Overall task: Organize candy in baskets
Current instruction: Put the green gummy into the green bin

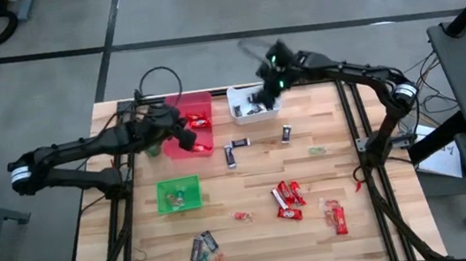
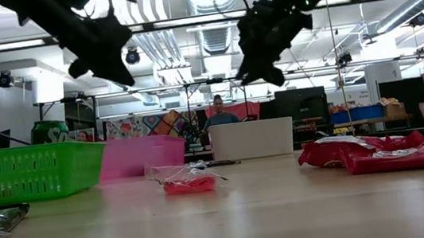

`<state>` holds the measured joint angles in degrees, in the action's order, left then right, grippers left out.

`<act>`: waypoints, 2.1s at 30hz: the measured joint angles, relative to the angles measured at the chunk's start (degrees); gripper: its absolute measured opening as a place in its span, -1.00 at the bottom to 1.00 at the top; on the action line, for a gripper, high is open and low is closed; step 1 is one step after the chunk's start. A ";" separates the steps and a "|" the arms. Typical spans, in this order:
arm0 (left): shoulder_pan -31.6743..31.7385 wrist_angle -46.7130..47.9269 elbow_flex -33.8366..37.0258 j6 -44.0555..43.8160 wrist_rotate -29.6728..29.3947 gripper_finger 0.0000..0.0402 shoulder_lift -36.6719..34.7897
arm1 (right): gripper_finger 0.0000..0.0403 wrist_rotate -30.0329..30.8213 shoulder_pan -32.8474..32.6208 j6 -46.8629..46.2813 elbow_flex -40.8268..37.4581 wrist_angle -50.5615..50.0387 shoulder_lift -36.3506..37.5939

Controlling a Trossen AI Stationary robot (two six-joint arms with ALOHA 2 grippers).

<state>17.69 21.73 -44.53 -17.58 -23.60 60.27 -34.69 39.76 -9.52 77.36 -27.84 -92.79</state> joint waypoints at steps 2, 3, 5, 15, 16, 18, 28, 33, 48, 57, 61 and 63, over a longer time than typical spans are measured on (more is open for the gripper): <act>-0.25 0.09 0.00 3.45 2.43 -1.00 1.90 | -0.49 -0.24 -3.54 0.13 0.15 -9.54 0.81; -0.59 0.03 0.00 5.76 4.12 -1.00 2.74 | -0.49 -0.21 -5.50 0.28 0.13 -13.97 1.20; -1.78 -2.14 0.00 8.86 6.10 -1.00 4.32 | -0.49 -0.14 -9.95 -0.98 0.13 -22.69 1.83; -10.43 -8.83 -1.60 7.36 13.41 -1.00 8.64 | -0.50 25.09 -33.07 -17.20 -0.95 -46.25 2.58; -11.39 -9.11 -1.60 7.26 12.82 -1.00 8.88 | -0.51 27.64 -34.62 -18.30 -1.41 -47.19 2.58; -12.85 -9.22 -1.60 7.07 12.16 -1.00 9.36 | -0.55 30.91 -37.14 -19.62 -2.52 -48.35 2.60; -15.12 -9.33 -1.60 4.70 12.09 -1.00 9.94 | -0.52 33.35 -39.57 5.59 -12.42 -46.93 3.57; -15.25 -9.33 -1.57 3.44 12.09 -1.00 9.94 | -0.41 33.70 -35.24 8.95 -20.27 -39.66 3.59; -15.30 -11.71 -1.46 2.03 12.07 -1.00 9.94 | -0.04 40.47 -26.14 14.09 -29.99 -26.24 3.59; -16.08 -12.17 -1.44 2.03 12.09 -1.00 9.94 | -0.42 40.26 -25.09 17.34 -30.55 -22.63 3.37; -16.44 -11.97 -1.42 2.00 12.09 -1.00 9.62 | -0.82 40.92 -25.09 17.10 -30.60 -21.62 3.34; -16.67 -11.20 -1.42 2.00 12.10 -1.00 9.10 | -0.90 40.95 -25.07 17.51 -30.58 -21.40 3.43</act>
<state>1.02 10.53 -45.95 -15.57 -11.50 69.37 6.26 14.70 7.99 46.78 -49.25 -89.36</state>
